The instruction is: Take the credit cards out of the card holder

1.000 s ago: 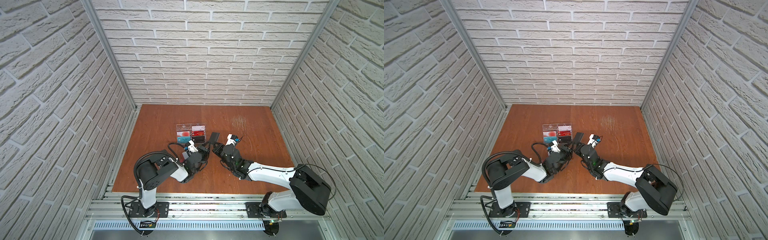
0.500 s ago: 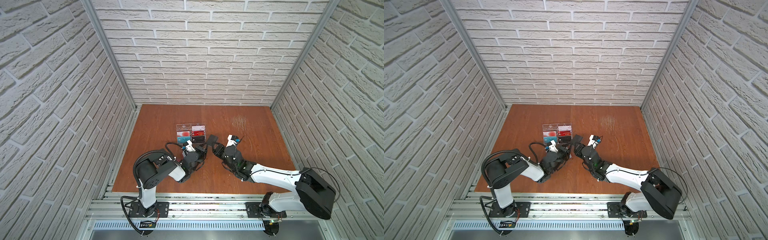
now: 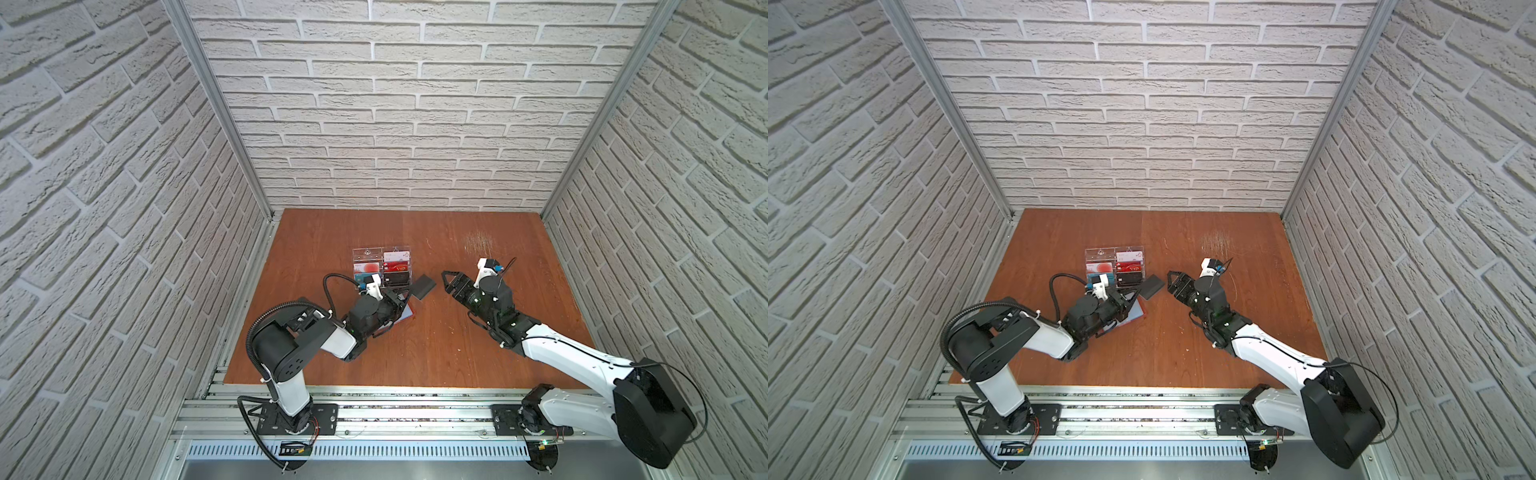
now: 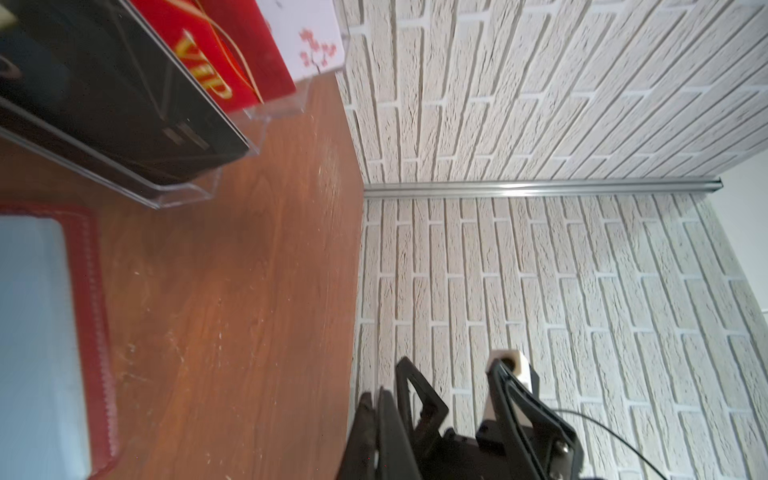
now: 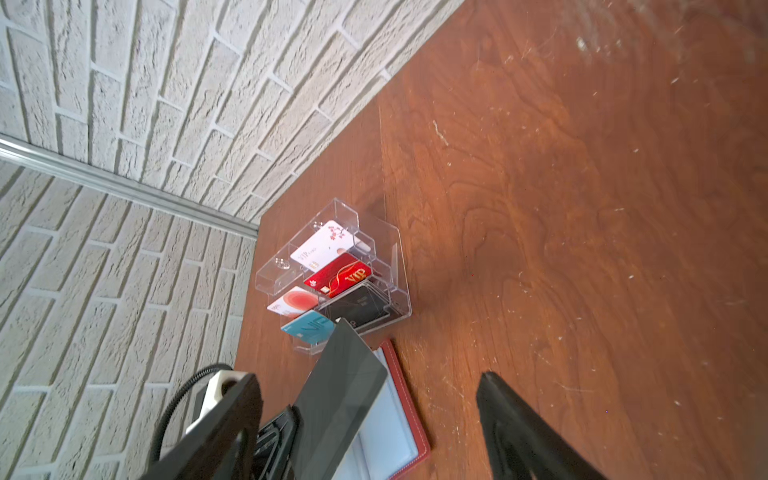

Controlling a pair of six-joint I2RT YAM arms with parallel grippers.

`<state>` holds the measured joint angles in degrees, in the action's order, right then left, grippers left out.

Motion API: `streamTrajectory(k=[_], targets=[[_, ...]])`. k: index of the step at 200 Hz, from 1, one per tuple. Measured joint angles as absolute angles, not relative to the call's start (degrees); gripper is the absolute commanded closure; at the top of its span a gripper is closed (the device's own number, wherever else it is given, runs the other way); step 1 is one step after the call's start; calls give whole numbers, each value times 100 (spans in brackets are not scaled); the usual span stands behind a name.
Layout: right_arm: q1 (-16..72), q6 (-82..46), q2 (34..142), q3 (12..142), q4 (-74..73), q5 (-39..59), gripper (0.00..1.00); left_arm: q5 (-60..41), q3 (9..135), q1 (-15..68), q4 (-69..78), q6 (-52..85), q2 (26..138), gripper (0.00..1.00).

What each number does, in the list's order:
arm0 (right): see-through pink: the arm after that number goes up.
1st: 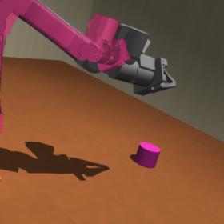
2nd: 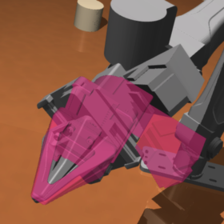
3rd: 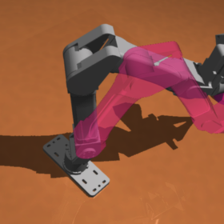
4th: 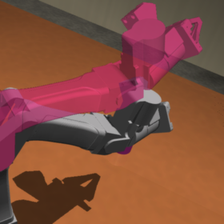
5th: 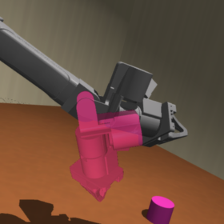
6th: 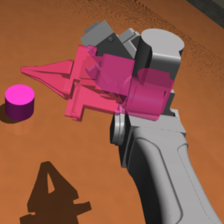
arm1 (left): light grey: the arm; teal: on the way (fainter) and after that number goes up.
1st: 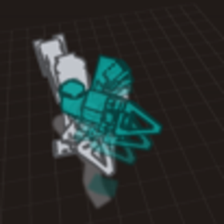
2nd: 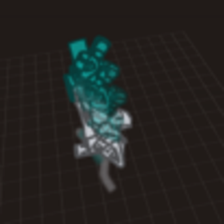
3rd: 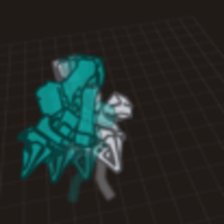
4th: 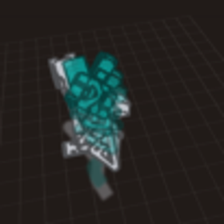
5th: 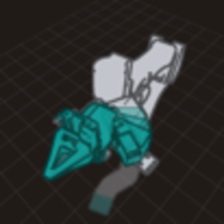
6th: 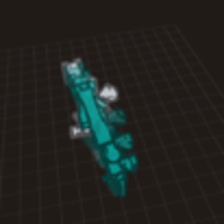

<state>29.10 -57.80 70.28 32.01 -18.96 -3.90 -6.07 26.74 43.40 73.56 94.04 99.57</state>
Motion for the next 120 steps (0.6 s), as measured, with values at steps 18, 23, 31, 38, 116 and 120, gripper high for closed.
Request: streamTrajectory(k=[18, 23, 31, 38, 116, 120], targets=[[2906, -5763, 7325, 3203, -2014, 54, 19, -884, 2777, 4344, 7297, 9284, 9946, 100], [2906, -5763, 7395, 3203, -2047, 174, 20, -941, 2783, 4346, 7275, 9255, 9929, 100], [2906, -5767, 7491, 3203, -2119, 318, 23, -1017, 2783, 4346, 7210, 9205, 9885, 100], [2904, -5789, 7572, 3203, -2215, 434, 26, -1074, 2783, 4346, 7142, 9159, 9845, 100], [2862, -5857, 7846, 3170, -2941, 878, 70, -1385, 2786, 4320, 6740, 8871, 9594, 100], [2860, -5874, 7846, 3166, -2941, 875, 72, -1396, 2786, 4318, 6735, 8862, 9594, 100]])
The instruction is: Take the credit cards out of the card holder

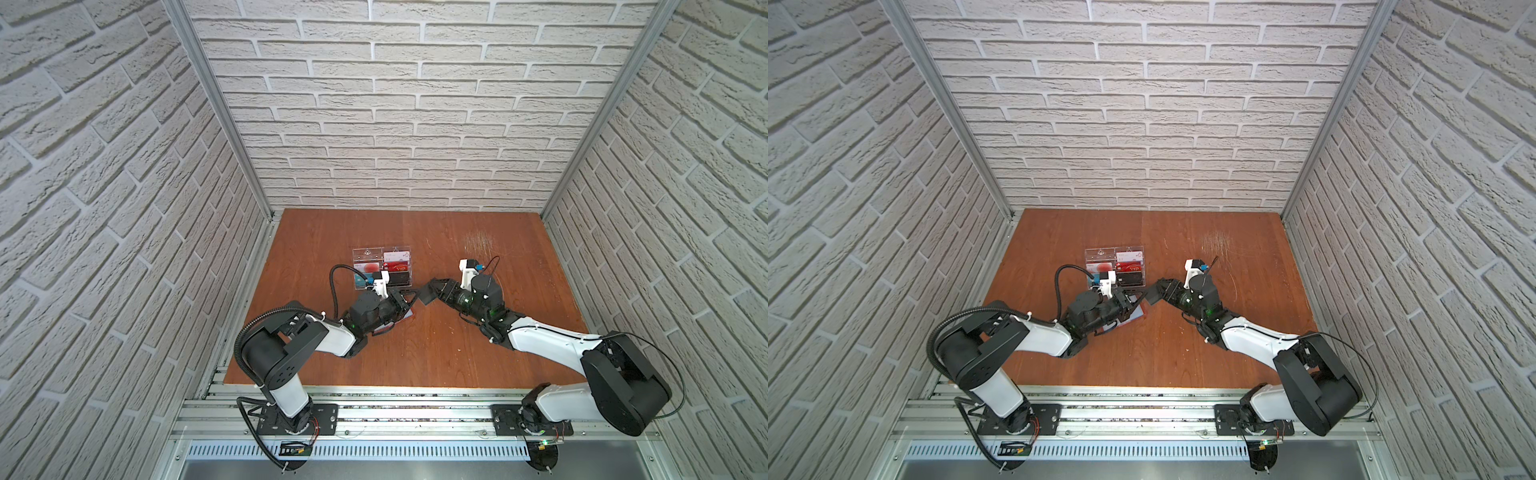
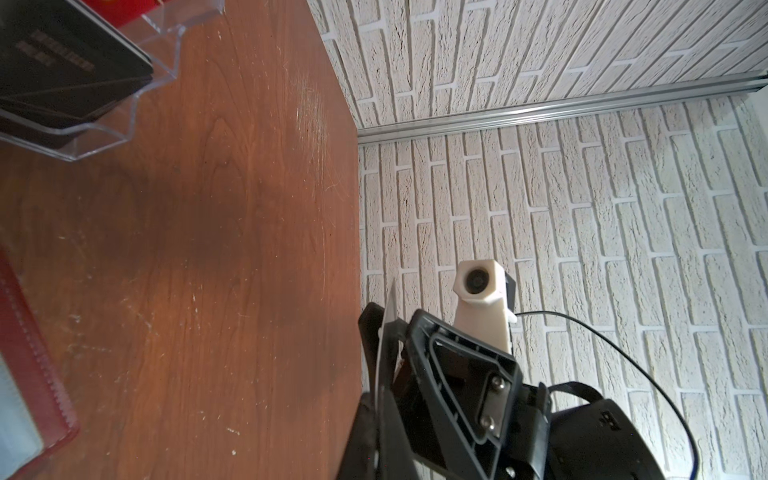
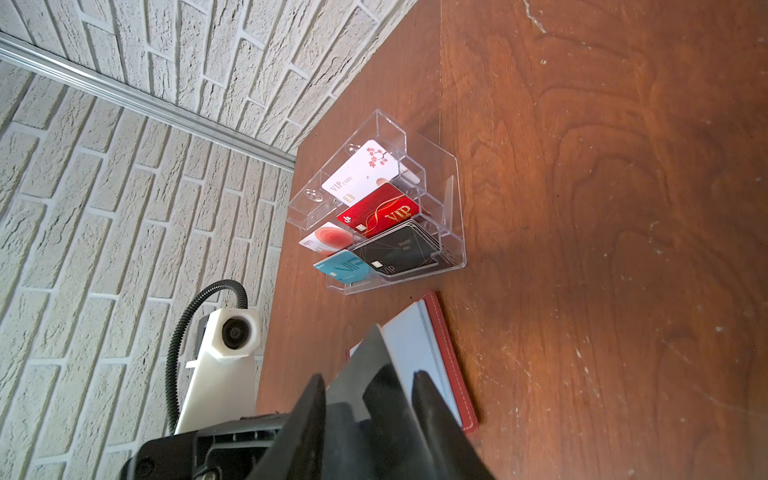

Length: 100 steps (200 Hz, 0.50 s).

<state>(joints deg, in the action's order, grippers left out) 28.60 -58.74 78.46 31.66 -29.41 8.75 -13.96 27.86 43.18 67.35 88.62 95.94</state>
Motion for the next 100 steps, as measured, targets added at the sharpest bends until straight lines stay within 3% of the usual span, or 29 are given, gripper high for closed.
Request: streamTrajectory(k=[23, 49, 71, 100], targets=[[2851, -5857, 7846, 3148, -2961, 849, 83, -1402, 2786, 4307, 6718, 8853, 9594, 100], [2849, -5870, 7843, 3146, -3037, 869, 93, -1385, 2783, 4287, 6622, 8847, 9594, 77], [2862, -5955, 7841, 3142, -3155, 893, 94, -1267, 2709, 4287, 6598, 8923, 9594, 55], [2884, -6097, 7817, 3061, -3183, 764, 94, -915, 2453, 4307, 6744, 9172, 9594, 38]])
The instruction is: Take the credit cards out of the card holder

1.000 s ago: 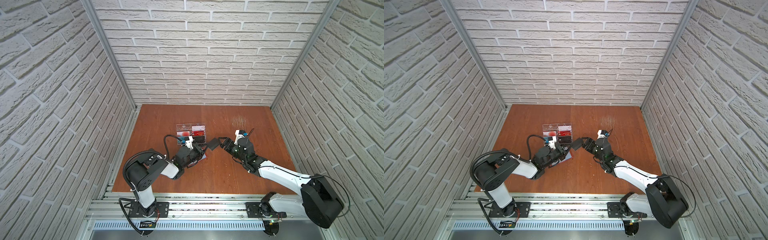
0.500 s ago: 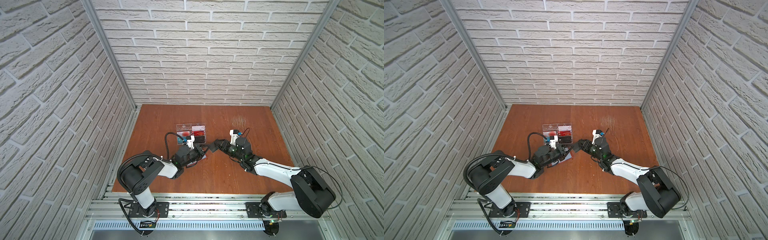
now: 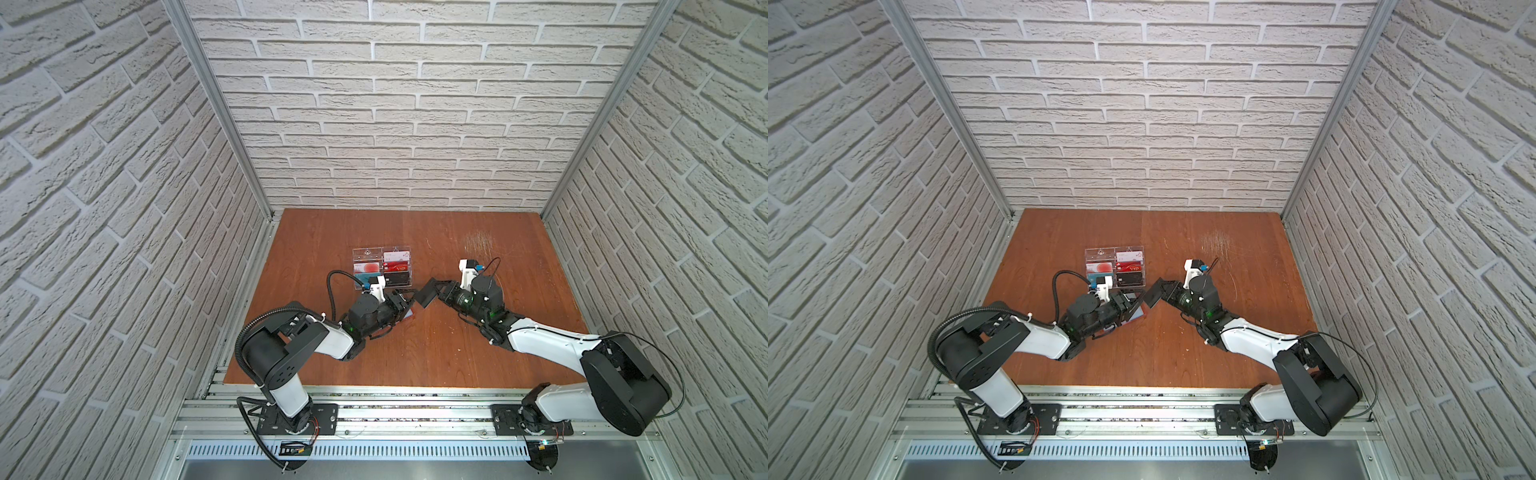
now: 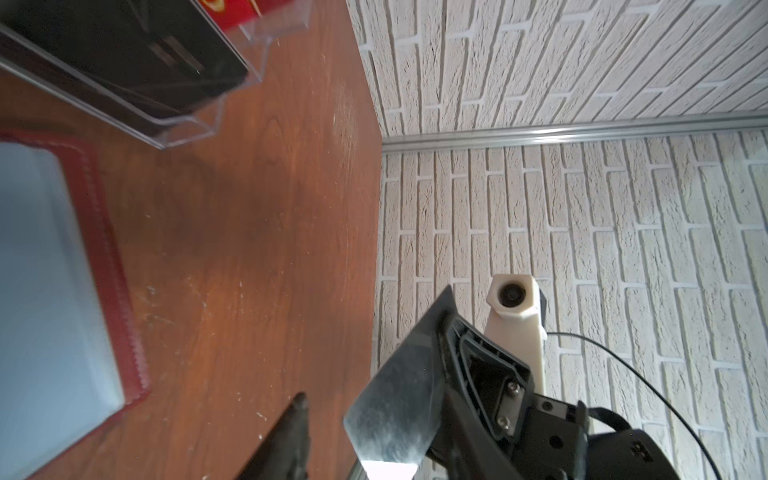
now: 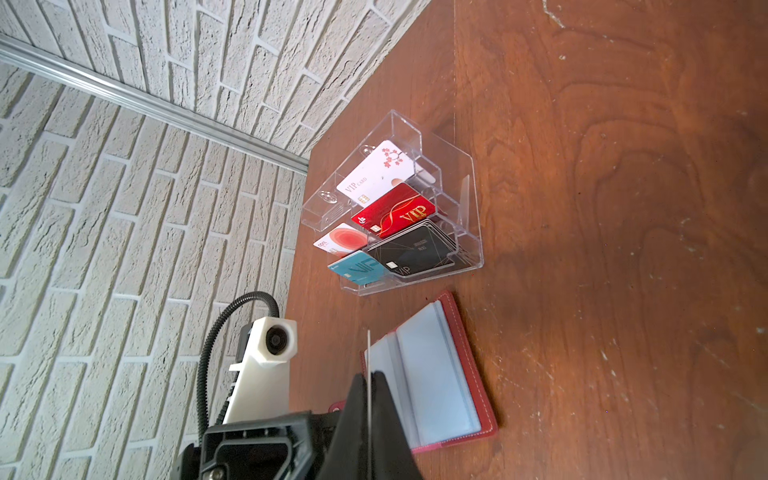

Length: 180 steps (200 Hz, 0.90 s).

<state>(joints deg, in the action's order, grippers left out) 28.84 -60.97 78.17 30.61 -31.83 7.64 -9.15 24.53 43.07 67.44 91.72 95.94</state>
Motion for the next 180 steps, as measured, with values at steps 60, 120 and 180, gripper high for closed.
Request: streamTrajectory(k=[60, 120, 180], targets=[[3284, -6543, 7638, 3028, -3055, -311, 94, 349, 2303, 5013, 6917, 9649, 9553, 23], [3706, -6938, 7695, 3057, -3079, -1181, 94, 1249, 2515, 5400, 7286, 10020, 9771, 38], [3835, -7166, 7994, 3057, -3282, -1468, 94, 1614, 2609, 5522, 7483, 10145, 10044, 68]])
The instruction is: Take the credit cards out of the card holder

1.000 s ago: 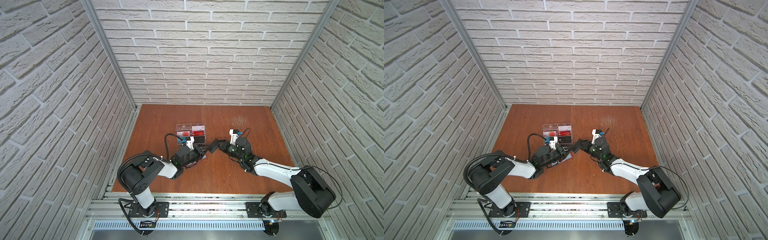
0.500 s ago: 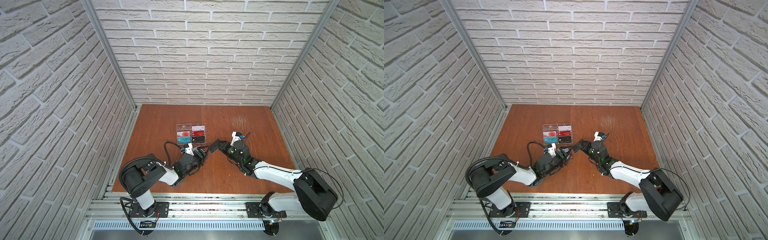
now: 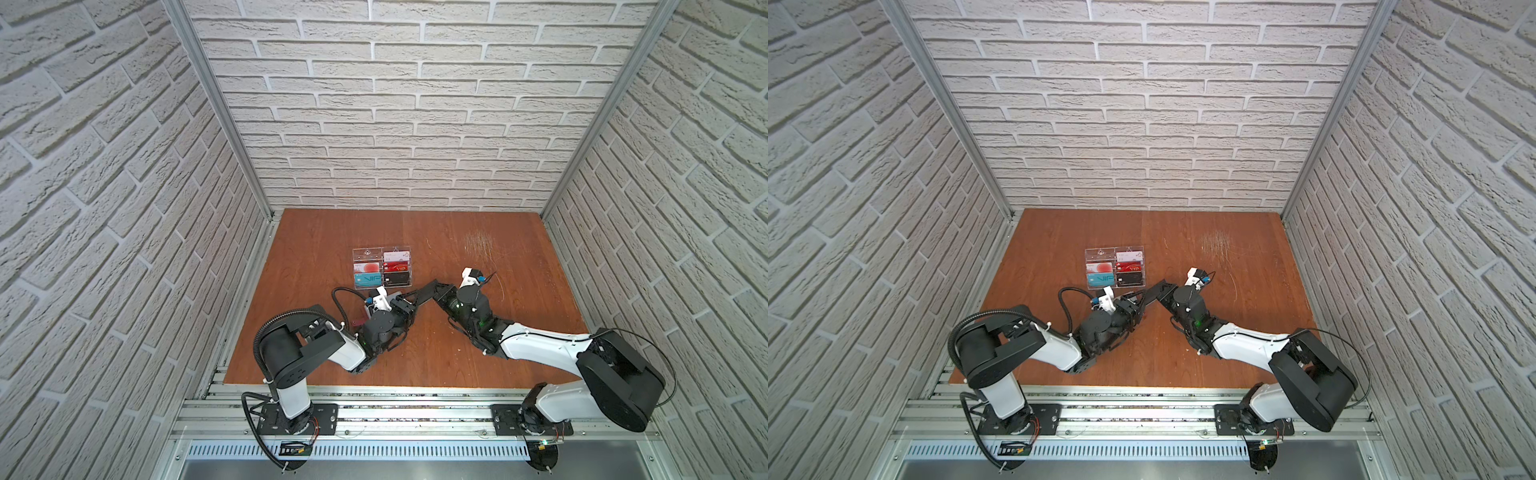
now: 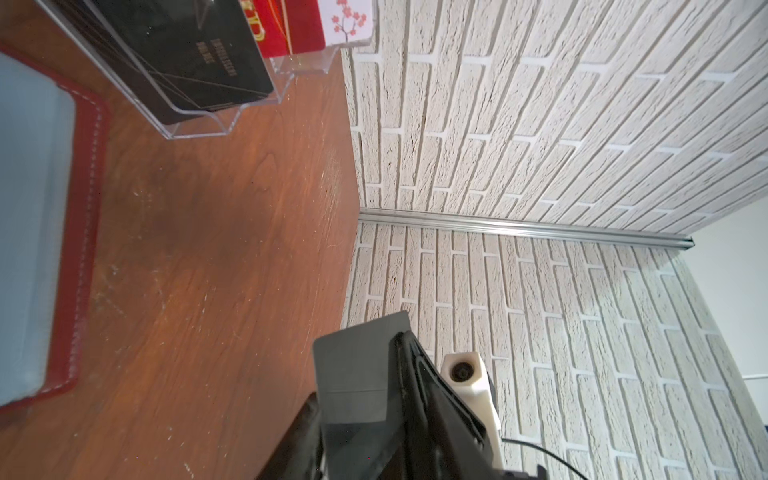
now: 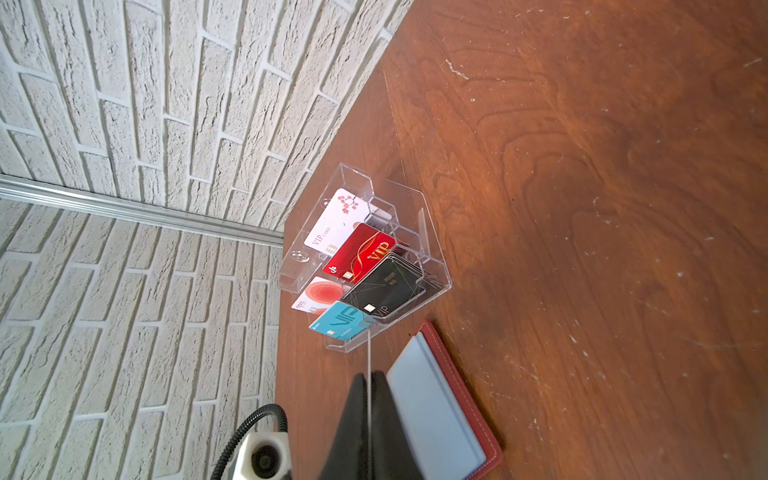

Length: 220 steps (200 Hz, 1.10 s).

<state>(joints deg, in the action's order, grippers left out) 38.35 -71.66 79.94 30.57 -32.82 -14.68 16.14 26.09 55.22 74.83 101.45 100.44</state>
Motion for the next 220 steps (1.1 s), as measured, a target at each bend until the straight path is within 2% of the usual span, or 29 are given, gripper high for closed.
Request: streamTrajectory(k=[64, 108, 121, 173, 204, 220], targets=[[3874, -7157, 8064, 3135, -3358, -1531, 94, 1826, 2561, 5529, 7522, 10171, 10055, 100], [3889, -7067, 8112, 3227, -3168, -1511, 92, 1811, 2499, 5472, 7590, 10169, 10057, 100], [3889, -6984, 8112, 3286, -3039, -1479, 86, 1782, 2480, 5435, 7594, 10167, 10057, 100], [3924, -6082, 8075, 3931, -1848, -1079, 50, 1361, 2209, 5094, 7293, 10248, 9644, 100], [3929, -5247, 7743, 4342, -762, -1039, 32, 1146, 2036, 4766, 5981, 10398, 8503, 100], [3927, -4665, 7594, 4685, -82, -1037, 27, 1111, 2051, 4606, 4899, 10536, 7644, 100]])
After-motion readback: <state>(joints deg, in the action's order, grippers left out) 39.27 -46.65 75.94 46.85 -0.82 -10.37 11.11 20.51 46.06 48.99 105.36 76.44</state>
